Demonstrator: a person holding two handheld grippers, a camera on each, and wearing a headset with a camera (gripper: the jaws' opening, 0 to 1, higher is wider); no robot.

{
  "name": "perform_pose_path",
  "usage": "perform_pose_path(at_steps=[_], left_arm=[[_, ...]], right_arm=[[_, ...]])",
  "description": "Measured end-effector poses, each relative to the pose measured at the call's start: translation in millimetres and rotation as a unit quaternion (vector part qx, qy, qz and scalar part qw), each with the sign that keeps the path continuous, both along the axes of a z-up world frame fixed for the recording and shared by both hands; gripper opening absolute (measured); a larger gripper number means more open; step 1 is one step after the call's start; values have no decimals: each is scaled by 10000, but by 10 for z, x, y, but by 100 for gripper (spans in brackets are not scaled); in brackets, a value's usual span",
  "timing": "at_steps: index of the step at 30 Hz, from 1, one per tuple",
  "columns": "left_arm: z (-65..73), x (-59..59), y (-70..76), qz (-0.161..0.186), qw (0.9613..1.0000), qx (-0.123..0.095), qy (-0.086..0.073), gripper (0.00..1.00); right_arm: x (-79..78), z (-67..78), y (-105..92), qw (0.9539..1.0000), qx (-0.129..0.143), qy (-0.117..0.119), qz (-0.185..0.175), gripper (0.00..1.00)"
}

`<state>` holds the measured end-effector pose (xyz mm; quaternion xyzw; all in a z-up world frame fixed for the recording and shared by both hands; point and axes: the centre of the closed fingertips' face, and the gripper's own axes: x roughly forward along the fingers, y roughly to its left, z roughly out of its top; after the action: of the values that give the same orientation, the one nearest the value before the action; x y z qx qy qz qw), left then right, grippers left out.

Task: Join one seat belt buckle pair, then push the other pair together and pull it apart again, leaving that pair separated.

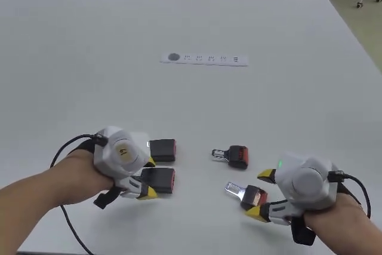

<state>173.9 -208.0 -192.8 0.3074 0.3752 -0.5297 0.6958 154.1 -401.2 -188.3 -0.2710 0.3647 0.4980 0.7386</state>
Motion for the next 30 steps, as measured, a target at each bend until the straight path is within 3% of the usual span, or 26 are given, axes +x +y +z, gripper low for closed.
perform_pose_path(at_steps=[4,9,17,21,30], left_arm=[[-45,3,37,-49,9999,122,1,43],[-51,7,38,-85,9999,121,19,42],[-110,18,62,-258,9991,333,-22,42],[-136,18,75,-343,9986,411,-40,42],[-152,32,87,-471,9977,496,-6,41]], right_arm=[[7,-35,45,9999,-24,28,116,44],[32,-83,12,9997,-117,72,212,45],[-4,-129,-63,9989,-262,146,366,40],[-49,-151,-60,9973,-311,283,605,33],[-35,-182,-30,9928,-471,377,1039,33]])
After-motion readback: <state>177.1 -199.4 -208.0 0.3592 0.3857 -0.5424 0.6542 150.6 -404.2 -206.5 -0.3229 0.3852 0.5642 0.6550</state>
